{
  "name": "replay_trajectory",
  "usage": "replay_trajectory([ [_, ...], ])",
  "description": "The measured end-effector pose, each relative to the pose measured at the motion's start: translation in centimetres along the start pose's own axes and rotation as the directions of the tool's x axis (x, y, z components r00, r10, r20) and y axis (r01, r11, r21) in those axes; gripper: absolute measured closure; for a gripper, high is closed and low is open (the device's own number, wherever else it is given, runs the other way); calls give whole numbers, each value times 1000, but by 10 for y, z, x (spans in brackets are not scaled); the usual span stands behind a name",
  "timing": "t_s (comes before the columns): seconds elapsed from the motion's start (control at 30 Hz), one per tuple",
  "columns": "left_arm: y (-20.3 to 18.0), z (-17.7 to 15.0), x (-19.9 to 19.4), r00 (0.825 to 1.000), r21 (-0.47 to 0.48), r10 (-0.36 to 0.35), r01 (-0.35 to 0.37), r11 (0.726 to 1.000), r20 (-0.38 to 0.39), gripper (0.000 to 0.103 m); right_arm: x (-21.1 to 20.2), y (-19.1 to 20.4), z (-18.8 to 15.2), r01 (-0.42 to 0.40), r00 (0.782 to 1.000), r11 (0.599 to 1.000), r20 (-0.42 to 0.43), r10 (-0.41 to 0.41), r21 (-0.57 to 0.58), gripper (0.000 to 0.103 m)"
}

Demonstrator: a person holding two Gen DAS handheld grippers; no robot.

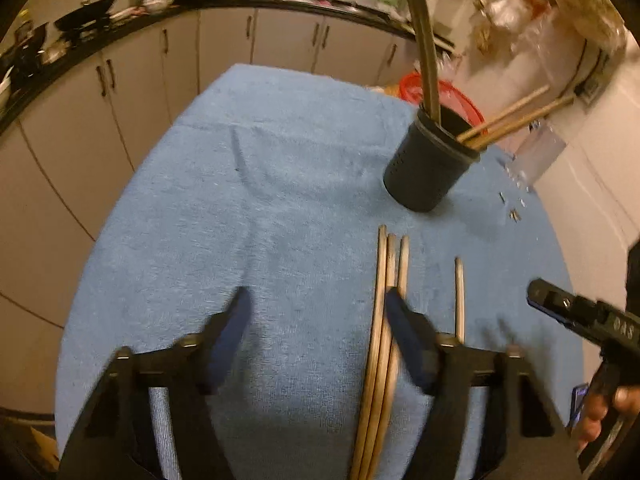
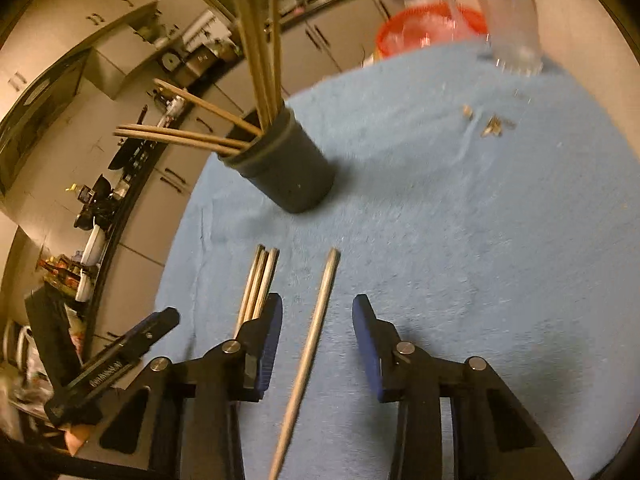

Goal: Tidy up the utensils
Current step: 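Lower both tools to the loose chopsticks and grasp one each, then lift the chopsticks and carry them over the grey cup with both grippers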

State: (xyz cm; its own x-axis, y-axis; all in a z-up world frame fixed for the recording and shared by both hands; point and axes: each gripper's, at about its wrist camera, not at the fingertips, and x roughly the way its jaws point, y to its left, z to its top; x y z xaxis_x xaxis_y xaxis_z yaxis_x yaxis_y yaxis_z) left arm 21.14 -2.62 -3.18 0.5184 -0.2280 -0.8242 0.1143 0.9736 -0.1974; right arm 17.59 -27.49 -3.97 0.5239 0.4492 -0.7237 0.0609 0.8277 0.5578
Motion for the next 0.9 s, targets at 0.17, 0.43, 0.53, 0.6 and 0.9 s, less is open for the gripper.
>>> replay_trajectory([
  [0.17,-3,9,16,997,8,-30,31,999,-68,67,31,0,16,18,997,999,-74,-16,29,70],
  [0.43,-18,37,39,991,40,-37,43,998,-127,67,81,16,29,154,978,985,-133,-163,-77,80],
  [0.53,-30,50,53,988,61,-36,46,997,-152,67,85,26,28,214,965,961,-114,-236,-174,89],
  [0.6,-39,55,62,986,82,-29,43,996,-164,67,83,24,27,214,964,958,-115,-238,-191,92],
  [0.9,-57,63,90,980,131,6,20,991,-198,71,69,8,20,208,965,959,-117,-233,-190,93],
])
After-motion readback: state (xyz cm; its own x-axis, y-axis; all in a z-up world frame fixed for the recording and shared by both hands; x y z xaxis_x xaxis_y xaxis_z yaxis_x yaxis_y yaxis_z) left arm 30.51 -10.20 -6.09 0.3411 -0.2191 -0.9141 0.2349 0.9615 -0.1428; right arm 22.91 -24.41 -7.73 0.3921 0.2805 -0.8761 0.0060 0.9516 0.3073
